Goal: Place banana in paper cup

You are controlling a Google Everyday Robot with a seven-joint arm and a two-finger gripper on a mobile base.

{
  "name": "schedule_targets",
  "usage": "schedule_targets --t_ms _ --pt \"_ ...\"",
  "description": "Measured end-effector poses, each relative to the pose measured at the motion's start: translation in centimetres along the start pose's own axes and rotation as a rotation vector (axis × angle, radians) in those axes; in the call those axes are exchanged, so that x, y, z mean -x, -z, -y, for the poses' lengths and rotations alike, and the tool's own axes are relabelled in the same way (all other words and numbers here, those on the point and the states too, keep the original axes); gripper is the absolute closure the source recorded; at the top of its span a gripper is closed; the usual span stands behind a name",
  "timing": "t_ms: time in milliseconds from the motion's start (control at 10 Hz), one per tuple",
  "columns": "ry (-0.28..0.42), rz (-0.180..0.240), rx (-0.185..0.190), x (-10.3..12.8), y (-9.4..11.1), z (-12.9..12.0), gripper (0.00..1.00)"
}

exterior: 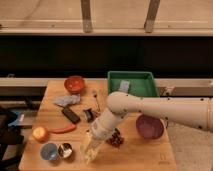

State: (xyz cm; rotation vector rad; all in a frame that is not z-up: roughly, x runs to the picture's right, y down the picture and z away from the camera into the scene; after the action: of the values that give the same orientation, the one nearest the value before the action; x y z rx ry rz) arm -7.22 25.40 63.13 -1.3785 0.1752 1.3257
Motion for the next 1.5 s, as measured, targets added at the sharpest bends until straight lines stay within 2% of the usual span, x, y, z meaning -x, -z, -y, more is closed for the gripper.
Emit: schedule_targets --t_ms 100,800,900,1200,1500 --pt "0.0 0.0 0.0 0.0 0.0 0.0 0.3" --pt "0.014 0.013 -0.014 0.3 0.1 -0.3 0.29" --pt "0.018 0.028 -0.021 0.4 0.6 -0.4 0.29" --pt "0.048 0.119 -0.052 1.6 3.6 -1.1 0.29" --pt "0.088 0.203 -0.118 3.1 6.6 -1.9 0.29"
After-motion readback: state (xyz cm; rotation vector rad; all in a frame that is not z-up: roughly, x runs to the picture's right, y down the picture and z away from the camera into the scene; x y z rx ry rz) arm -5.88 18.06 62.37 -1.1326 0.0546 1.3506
